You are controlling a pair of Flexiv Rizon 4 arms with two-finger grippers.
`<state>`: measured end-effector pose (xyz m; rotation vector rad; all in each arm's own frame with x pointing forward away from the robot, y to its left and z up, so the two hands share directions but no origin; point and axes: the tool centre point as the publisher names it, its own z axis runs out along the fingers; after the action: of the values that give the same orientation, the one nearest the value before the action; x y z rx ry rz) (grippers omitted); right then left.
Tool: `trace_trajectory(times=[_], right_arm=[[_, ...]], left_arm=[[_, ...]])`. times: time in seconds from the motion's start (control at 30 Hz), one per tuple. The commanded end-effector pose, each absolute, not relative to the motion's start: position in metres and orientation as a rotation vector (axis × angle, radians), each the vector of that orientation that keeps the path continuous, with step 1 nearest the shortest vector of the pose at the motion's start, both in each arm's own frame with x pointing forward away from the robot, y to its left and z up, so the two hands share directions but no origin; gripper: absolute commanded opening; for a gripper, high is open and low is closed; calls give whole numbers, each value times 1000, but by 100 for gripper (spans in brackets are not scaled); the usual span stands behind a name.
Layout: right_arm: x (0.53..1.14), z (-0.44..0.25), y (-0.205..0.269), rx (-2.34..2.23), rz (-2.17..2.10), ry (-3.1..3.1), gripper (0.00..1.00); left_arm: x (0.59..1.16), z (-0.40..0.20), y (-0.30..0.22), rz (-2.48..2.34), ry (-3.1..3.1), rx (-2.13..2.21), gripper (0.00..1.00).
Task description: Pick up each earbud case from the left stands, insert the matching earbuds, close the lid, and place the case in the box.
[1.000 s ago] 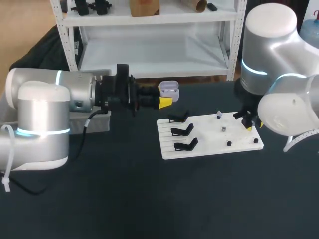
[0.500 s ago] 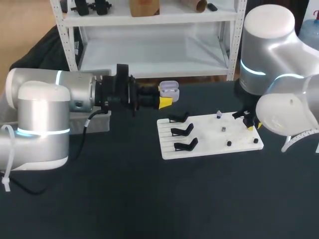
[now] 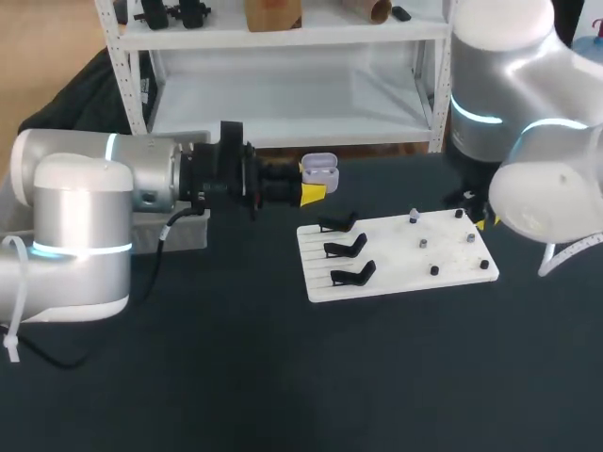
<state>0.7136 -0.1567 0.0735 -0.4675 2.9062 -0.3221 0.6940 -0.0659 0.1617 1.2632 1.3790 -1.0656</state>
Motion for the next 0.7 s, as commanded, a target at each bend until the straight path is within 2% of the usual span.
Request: trace_trajectory(times=[0.03, 0.3, 0.7], right_arm=[[677, 107, -158, -429, -305, 2843, 0], [653, 124, -136, -381, -251, 2838, 0], [656, 125, -142, -255, -187, 2843, 0]], left_arm=[[693, 161, -66, -1062, 1377, 1258, 0], [693, 161, -66, -1062, 1377, 1258, 0], [693, 161, -66, -1062, 1377, 1258, 0]])
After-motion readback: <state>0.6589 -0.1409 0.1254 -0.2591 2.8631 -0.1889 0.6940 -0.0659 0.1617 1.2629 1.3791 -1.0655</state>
